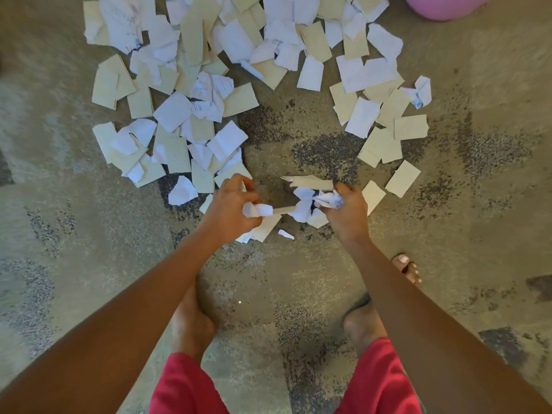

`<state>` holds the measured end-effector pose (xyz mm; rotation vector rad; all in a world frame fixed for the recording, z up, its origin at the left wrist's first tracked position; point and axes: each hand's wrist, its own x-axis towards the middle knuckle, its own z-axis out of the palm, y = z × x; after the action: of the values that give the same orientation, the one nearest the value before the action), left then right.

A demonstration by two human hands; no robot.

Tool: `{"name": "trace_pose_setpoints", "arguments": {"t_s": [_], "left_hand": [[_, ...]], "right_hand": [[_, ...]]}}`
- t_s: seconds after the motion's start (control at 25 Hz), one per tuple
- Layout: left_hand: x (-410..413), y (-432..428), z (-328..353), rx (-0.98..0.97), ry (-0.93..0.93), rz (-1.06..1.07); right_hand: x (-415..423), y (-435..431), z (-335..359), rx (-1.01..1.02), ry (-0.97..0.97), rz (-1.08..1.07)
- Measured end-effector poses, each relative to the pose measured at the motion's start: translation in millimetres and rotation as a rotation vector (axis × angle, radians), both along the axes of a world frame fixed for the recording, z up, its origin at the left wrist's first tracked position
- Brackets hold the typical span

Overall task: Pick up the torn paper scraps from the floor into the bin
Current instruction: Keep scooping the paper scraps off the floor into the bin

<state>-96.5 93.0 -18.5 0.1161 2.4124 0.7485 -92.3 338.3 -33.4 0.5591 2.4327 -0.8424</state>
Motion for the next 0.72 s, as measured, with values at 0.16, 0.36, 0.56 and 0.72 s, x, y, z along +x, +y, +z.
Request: {"name": "trace_pose_setpoints", "arguments": {"t_s": [0.16,0.36,0.56,0.72], "left_hand": [[-25,3,14,0.065,0.083,0.118],[-67,18,51,0.112,0.163,0.216],[-123,46,98,0.135,0.234,0.251],[-174,89,147,0.193,0.277,0.251]], "right_hand": [[-32,-13,17,-0.026,0.075,-0.019],[-72,-9,53,-0.116,0.147,-0.103],[-114,15,103,-0.089,0.240,-0.156],[-160,43,155,-0.134,0.333,-0.275]]}}
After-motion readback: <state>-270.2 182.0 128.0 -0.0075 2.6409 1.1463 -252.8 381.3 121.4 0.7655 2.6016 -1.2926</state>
